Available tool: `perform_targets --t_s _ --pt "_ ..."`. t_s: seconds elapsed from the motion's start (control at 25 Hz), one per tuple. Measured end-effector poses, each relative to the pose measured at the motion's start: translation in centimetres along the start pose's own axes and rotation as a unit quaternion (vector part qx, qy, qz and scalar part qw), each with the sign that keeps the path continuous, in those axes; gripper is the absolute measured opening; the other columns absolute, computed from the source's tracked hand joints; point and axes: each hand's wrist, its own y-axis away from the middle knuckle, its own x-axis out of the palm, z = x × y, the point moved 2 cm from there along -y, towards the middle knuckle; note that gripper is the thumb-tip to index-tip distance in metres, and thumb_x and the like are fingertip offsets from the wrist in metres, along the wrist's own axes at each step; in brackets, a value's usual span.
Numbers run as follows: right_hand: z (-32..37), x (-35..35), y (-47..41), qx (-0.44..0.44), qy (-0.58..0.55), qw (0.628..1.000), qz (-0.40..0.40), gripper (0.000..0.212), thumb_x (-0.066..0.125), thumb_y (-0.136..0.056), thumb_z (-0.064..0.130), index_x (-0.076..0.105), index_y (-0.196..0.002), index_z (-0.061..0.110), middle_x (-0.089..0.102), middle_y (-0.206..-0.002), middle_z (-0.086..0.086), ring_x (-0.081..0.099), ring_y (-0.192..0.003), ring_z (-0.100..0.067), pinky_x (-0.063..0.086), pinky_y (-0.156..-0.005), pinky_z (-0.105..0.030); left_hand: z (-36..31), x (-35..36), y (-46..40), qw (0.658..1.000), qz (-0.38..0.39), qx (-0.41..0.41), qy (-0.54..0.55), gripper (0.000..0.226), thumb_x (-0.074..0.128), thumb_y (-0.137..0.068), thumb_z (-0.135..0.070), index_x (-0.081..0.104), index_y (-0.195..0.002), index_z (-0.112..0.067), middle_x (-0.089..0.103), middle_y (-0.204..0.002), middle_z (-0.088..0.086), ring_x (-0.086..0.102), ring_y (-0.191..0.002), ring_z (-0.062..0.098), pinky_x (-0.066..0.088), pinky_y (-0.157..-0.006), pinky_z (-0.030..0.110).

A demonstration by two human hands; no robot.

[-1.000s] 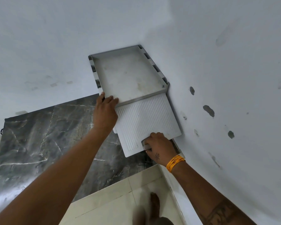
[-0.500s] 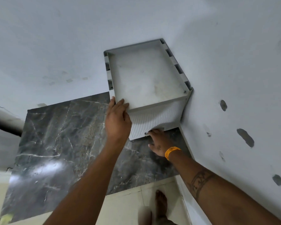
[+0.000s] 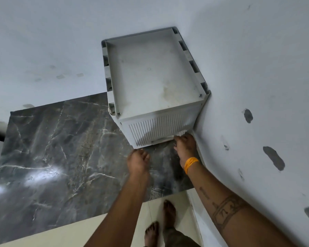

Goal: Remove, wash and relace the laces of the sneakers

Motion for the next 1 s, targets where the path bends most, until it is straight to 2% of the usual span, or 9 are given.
perform_targets --t_s 0.08,0.2,0.28,0.4,0.48,0.6,0.68,0.8,1.0 --pt "0.6 -0.1 -1.4 0.006 -0.014 1.000 -0.024 0.071 0.075 -0.065 0.044 0.061 -0.125 0.010 0.071 -0.104 -0.005 0.069 -0.100 -0.024 0.057 -0.097 -0.055 0.7 0.5 -2.0 1.000 -0.004 -0.015 -0.014 0.026 0.045 -0.095 0.007 0.055 -0.082 -0.014 0.049 -0.076 0.004 0.049 -0.063 0.014 0.045 -0.048 0.021" --pt "3.1 0.4 -0.4 0.034 -0.056 0.998 -0.022 0.041 0.072 -0.088 0.017 0.059 -0.122 -0.001 0.061 -0.083 -0.003 0.063 -0.074 -0.019 0.058 -0.092 -0.054 0.5 1.7 -3.3 1.000 -0.001 0.006 -0.018 0.029 0.044 -0.088 0.013 0.055 -0.079 -0.013 0.047 -0.072 0.004 0.046 -0.061 0.013 0.042 -0.045 0.021" --pt "3.2 0.6 -1.2 0.050 -0.071 0.996 -0.011 0.040 0.068 -0.091 0.008 0.056 -0.128 -0.002 0.061 -0.087 -0.006 0.062 -0.073 -0.017 0.060 -0.091 -0.046 0.4 2.2 -4.2 1.000 -0.005 0.014 -0.010 0.031 0.042 -0.088 0.013 0.059 -0.082 -0.012 0.050 -0.075 0.005 0.050 -0.065 0.014 0.045 -0.046 0.021" --pt "2.9 0.8 -1.7 0.052 -0.088 0.995 -0.003 0.046 0.067 -0.090 0.004 0.053 -0.133 -0.002 0.067 -0.108 -0.015 0.067 -0.081 -0.020 0.061 -0.089 -0.041 0.7 1.9 -5.2 1.000 -0.008 0.013 -0.010 0.030 0.043 -0.090 0.011 0.064 -0.090 -0.011 0.056 -0.078 0.006 0.055 -0.069 0.015 0.052 -0.051 0.021" --pt "2.7 0.4 -1.7 0.048 -0.084 0.995 -0.003 0.037 0.066 -0.089 0.001 0.057 -0.125 0.000 0.066 -0.116 -0.015 0.067 -0.089 -0.020 0.061 -0.092 -0.043 0.9 1.5 -5.4 0.999 -0.006 0.013 -0.037 0.029 0.045 -0.089 0.011 0.064 -0.091 -0.010 0.058 -0.073 0.003 0.054 -0.067 0.016 0.052 -0.053 0.023" --pt "3.1 0.0 -1.2 0.043 -0.079 0.996 0.012 0.013 0.064 -0.092 -0.003 0.060 -0.095 0.010 0.065 -0.099 -0.005 0.064 -0.085 -0.015 0.060 -0.093 -0.043 0.2 1.2 -5.3 0.994 0.018 0.047 -0.096 0.035 0.044 -0.087 0.015 0.056 -0.075 -0.015 0.048 -0.050 -0.009 0.040 -0.053 0.012 0.035 -0.042 0.020" --pt "3.0 -0.4 -1.2 0.039 -0.079 0.996 0.017 0.015 0.064 -0.092 -0.002 0.059 -0.092 0.012 0.065 -0.098 -0.004 0.065 -0.091 -0.018 0.060 -0.090 -0.043 -0.2 0.6 -5.6 0.990 0.029 0.058 -0.127 0.035 0.045 -0.089 0.013 0.059 -0.077 -0.016 0.050 -0.054 -0.008 0.042 -0.055 0.010 0.036 -0.049 0.022" --pt "2.6 -0.9 -1.6 0.024 -0.064 0.997 0.032 0.015 0.065 -0.092 0.001 0.063 -0.105 0.008 0.068 -0.116 -0.010 0.065 -0.110 -0.026 0.063 -0.081 -0.039 -0.5 -0.6 -6.5 0.987 0.049 0.061 -0.142 0.032 0.049 -0.091 0.013 0.067 -0.084 -0.013 0.058 -0.072 0.000 0.052 -0.066 0.012 0.045 -0.062 0.024" --pt "2.4 -1.6 -1.5 0.020 -0.047 0.996 0.069 0.028 0.065 -0.093 0.006 0.061 -0.121 0.006 0.067 -0.126 -0.011 0.065 -0.117 -0.025 0.063 -0.074 -0.038 -0.9 -1.1 -6.2 0.980 0.085 0.067 -0.166 0.029 0.049 -0.096 0.009 0.068 -0.108 -0.009 0.062 -0.084 0.002 0.056 -0.076 0.014 0.049 -0.071 0.027"
